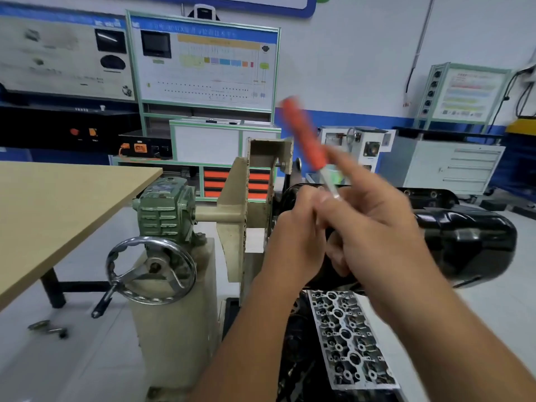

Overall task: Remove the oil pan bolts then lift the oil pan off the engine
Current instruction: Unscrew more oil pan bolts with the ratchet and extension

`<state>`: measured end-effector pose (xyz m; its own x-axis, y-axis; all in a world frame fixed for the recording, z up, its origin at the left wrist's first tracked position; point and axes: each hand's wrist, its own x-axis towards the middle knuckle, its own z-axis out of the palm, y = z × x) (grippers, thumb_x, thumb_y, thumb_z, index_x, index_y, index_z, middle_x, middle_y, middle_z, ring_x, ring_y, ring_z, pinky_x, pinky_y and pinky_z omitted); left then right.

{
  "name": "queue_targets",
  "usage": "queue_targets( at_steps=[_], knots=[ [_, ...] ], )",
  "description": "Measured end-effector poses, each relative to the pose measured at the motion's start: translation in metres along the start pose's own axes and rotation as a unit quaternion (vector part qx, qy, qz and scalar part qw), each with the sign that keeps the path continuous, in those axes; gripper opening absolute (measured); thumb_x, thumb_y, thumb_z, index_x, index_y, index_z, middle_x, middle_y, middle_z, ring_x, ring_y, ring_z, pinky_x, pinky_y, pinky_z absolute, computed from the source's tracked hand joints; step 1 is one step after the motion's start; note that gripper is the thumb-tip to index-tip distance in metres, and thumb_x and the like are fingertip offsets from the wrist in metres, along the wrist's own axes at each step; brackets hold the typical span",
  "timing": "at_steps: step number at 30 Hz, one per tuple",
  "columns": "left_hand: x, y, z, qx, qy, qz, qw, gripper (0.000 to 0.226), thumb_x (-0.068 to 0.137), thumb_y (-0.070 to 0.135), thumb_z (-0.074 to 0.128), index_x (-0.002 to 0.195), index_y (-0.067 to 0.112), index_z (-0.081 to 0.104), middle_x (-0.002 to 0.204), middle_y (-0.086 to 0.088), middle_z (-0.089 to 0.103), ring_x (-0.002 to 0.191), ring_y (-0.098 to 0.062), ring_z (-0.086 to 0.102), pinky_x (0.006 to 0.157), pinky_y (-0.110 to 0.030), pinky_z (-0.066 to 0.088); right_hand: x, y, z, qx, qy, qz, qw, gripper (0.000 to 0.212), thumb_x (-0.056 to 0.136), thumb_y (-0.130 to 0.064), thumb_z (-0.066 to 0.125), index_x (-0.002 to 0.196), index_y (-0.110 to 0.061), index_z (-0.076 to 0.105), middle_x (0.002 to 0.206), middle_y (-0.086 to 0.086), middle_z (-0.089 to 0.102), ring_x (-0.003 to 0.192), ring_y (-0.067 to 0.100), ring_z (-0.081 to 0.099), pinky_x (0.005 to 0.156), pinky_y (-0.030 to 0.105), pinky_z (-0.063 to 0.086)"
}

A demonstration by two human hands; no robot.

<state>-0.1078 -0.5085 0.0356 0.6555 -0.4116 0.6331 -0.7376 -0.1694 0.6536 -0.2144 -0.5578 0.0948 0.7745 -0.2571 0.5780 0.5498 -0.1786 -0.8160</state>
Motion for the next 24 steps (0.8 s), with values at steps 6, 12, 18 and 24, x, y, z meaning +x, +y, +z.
queue_targets(
  at_steps=[6,12,18,24],
  knots=[
    [-0.002,0.002,0.008,-0.089,0.04,-0.072,0.993,0.01,0.088,0.039,0.051,0.089,0.041,0.041,0.081,-0.008,0.066,0.082,-0.04,0.066,0.075,-0.053,0.059,-0.007,0.006,-0.002,-0.099,0.069,-0.05,0.991,0.059,0.101,-0.017,0.057,0.141,-0.059,0.051,0.074,0.009,0.06,0.056,0.02,0.046,0.052,0.025,0.042],
    [0.006,-0.024,-0.003,-0.073,-0.024,-0.029,0.997,0.027,0.094,0.009,0.06,0.097,0.034,0.052,0.089,-0.006,0.073,0.084,-0.025,0.071,0.067,-0.038,0.055,-0.005,0.001,-0.018,-0.18,-0.064,-0.018,0.981,0.026,0.091,-0.028,0.059,0.107,-0.041,0.074,0.066,-0.006,0.058,0.049,0.011,0.047,0.05,0.024,0.039],
    [0.017,-0.044,-0.003,-0.189,0.167,-0.219,0.943,0.022,0.09,0.014,0.059,0.094,0.036,0.061,0.067,0.002,0.064,0.057,-0.014,0.056,0.057,-0.035,0.045,-0.013,0.013,-0.017,-0.09,0.195,0.089,0.973,0.024,0.094,-0.016,0.069,0.093,-0.037,0.06,0.094,-0.014,0.069,0.042,0.026,0.066,0.039,0.03,0.049],
    [0.031,-0.061,-0.006,0.004,0.151,-0.066,0.986,0.027,0.093,0.014,0.063,0.104,0.037,0.071,0.057,0.022,0.054,0.053,-0.002,0.049,0.051,-0.012,0.035,-0.015,0.017,-0.02,-0.134,0.203,0.08,0.967,0.023,0.093,-0.011,0.071,0.079,-0.027,0.063,0.053,0.006,0.066,0.044,0.031,0.069,0.042,0.042,0.058]
  ],
)
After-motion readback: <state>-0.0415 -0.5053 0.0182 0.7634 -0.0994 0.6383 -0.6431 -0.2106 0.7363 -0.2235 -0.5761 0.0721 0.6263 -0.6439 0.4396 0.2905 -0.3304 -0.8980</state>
